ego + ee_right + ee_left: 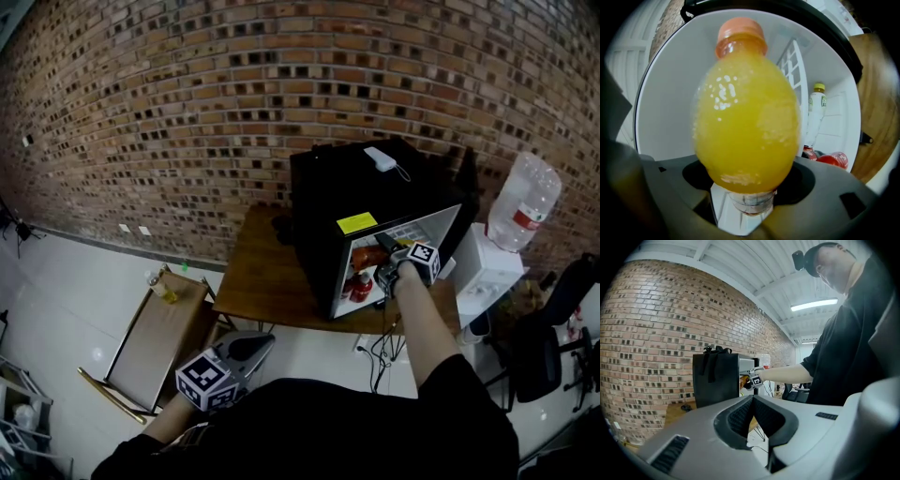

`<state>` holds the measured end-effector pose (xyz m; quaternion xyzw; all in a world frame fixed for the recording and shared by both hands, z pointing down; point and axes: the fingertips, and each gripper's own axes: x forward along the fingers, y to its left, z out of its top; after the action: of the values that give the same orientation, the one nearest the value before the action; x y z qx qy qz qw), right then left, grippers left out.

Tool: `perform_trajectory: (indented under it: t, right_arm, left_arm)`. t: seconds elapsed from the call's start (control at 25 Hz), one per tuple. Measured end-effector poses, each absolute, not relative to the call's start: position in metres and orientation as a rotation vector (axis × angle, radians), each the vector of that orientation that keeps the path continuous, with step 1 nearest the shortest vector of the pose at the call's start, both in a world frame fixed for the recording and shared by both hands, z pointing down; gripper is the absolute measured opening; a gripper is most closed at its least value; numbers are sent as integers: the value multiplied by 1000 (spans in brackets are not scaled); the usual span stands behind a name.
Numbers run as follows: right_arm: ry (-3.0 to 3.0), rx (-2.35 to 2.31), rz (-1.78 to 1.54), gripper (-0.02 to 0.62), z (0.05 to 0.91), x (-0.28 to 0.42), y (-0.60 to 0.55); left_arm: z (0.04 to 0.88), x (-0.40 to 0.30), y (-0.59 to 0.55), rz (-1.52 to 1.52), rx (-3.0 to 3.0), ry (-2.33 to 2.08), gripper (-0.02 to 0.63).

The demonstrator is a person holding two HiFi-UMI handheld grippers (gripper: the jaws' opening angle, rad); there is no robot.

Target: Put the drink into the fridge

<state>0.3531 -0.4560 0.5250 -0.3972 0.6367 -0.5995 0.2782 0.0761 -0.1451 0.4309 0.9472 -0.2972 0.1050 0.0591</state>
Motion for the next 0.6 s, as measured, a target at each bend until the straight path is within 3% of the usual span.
perform_trajectory:
  t: [0.28,0.4,0.6]
  right_arm:
    - [1695,-1048,-1595,387,518,350,-453]
    - [1731,-1017,-1518,322,503,351,-455]
    - [1747,-1027,-1515,322,508,348,-448]
  left_arm:
    - [431,73,-144,312,2864,-900,-5]
    - [430,72,-142,309,2870,-903,-5]
    - [428,67,-137,302,2867,-902,-5]
